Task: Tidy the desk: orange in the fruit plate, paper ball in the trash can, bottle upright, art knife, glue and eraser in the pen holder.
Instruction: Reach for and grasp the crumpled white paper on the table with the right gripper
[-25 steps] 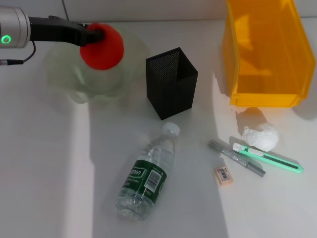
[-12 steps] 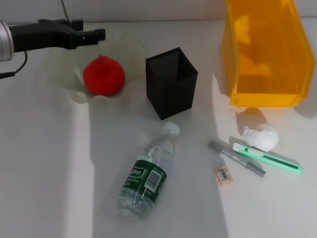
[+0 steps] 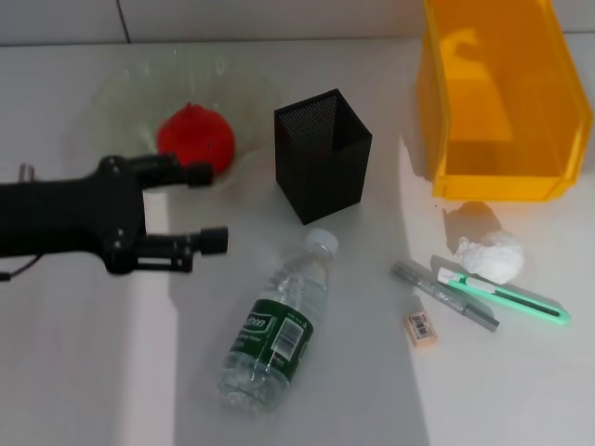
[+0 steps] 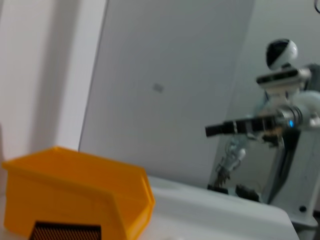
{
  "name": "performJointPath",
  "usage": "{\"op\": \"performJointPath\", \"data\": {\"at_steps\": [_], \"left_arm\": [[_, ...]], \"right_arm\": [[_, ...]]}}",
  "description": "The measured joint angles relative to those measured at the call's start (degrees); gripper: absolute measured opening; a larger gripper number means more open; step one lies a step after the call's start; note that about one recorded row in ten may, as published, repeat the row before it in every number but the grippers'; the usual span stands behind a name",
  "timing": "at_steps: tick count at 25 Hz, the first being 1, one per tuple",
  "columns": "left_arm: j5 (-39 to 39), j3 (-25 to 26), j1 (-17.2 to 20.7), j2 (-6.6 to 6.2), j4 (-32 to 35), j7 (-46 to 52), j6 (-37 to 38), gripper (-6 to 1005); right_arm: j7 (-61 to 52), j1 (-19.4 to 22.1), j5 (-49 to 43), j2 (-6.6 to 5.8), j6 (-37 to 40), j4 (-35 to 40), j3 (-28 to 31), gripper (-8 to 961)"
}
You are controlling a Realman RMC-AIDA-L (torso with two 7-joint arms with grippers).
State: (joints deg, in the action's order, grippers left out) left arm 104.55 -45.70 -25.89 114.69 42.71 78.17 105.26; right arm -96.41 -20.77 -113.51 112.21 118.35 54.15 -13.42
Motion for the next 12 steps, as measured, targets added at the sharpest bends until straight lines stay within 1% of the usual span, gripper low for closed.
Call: {"op": "performJointPath", "data": {"at_steps": [1,2,3,4,5,6,7,8,9,10,11,12], "left_arm": [[2.5,-0.3,0.1,0.13,-0.2,-0.6,0.2,846],[6.5,-0.5,0.2,0.65,-0.2,-1.1,0.1,846],[6.5,-0.5,0.2,0.65,-0.2,-1.1,0.1,846],[8.1,-0.5,0.1,0.97,-0.3,-1.3,0.0,846],[9.7,-0.5,-0.1,1.24,-0.3,-1.4,-0.1,845],[10.6,-0.5,-0.2,1.50,-0.3,-1.4,-0.2,845],[11.8,-0.5,-0.4,1.89,-0.3,-1.4,-0.6,845],[11.8,-0.5,-0.4,1.89,-0.3,-1.4,-0.6,845],[12.3,-0.5,-0.4,2.09,-0.3,-1.5,-0.8,845],[12.3,-0.5,-0.4,2.09,-0.3,-1.5,-0.8,845],[12.5,-0.5,-0.4,2.13,-0.4,-1.5,-0.9,845],[12.8,-0.6,-0.4,2.24,-0.4,-1.7,-0.9,845]], "right_arm": [[-3.2,-1.0,-1.2,-0.18,-0.1,2.8,-1.9,791],[-9.8,-2.9,-5.4,-0.35,-0.7,10.0,-7.1,791],[-9.8,-2.9,-5.4,-0.35,-0.7,10.0,-7.1,791],[-15.9,-5.1,-11.5,-0.51,-1.8,16.4,-13.0,791],[-15.9,-5.1,-11.5,-0.51,-1.8,16.4,-13.0,791],[-18.9,-6.4,-15.0,-0.62,-2.2,19.2,-16.0,791],[-23.7,-8.9,-21.7,-0.75,-2.2,23.2,-21.7,791],[-23.7,-8.9,-21.7,-0.75,-2.2,23.2,-21.7,791],[-27.5,-11.0,-27.7,-0.44,-2.2,26.0,-26.6,791],[-28.8,-11.8,-29.9,-0.23,-2.2,26.8,-28.6,791],[-28.8,-11.8,-29.9,-0.23,-2.2,26.8,-28.6,791],[-31.0,-13.6,-34.3,0.53,-2.5,27.3,-32.5,791]]}}
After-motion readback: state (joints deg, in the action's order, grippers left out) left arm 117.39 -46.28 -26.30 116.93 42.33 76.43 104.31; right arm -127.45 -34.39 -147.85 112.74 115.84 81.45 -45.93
